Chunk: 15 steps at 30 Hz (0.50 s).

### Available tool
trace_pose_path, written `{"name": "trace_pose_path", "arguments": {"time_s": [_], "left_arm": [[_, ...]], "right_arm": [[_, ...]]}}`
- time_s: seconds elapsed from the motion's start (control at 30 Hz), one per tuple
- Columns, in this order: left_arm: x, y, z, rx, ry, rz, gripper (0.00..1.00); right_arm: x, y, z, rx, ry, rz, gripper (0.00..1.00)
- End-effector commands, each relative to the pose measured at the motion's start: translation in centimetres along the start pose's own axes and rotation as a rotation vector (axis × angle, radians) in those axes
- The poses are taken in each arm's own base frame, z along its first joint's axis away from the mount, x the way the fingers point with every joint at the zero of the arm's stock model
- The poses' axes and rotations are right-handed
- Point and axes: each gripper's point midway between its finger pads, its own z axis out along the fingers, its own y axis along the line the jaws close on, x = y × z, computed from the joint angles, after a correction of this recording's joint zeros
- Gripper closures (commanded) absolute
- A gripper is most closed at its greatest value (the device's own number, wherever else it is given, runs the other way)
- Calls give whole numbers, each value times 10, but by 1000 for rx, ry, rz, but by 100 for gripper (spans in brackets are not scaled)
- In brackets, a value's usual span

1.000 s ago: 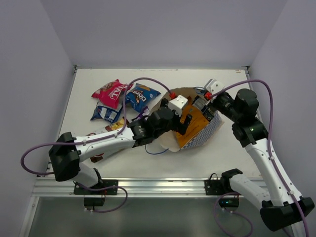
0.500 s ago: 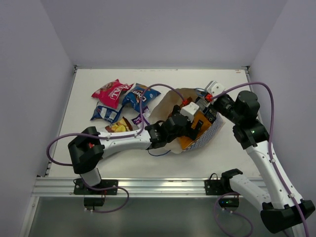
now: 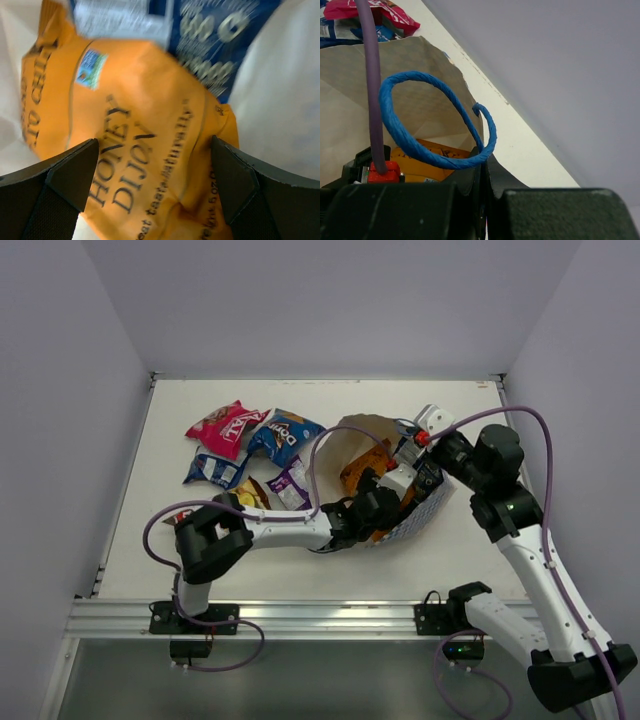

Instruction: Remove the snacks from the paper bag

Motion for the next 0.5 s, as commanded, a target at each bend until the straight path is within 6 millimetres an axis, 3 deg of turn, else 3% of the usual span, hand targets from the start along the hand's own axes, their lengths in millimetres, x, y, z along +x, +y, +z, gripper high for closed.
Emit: {"name": "trace_pose_path", "arguments": {"time_s": [0.0,0.07,0.13,0.3,0.37,0.47], "left_arm": [[-8,26,6,-171,-22,-5,0],[-7,43,7,-247,-23,15,6],[-5,53,7,-275,-20,20,21],[-3,80,11,-344,-21,8,81],[-2,88,13,-364,-18,10,100],[-12,96,5,-376,-41,15,100]], "right_arm": [[-1,-4,-1,30,-7,11,100],[-1,-5,-2,34,-7,8,100],[-3,-7,-3,45,-11,3,100],[-3,-8,-5,54,-11,2,100],[-1,-7,-5,54,-4,4,100],[1,-7,-6,60,-2,2,100]]}}
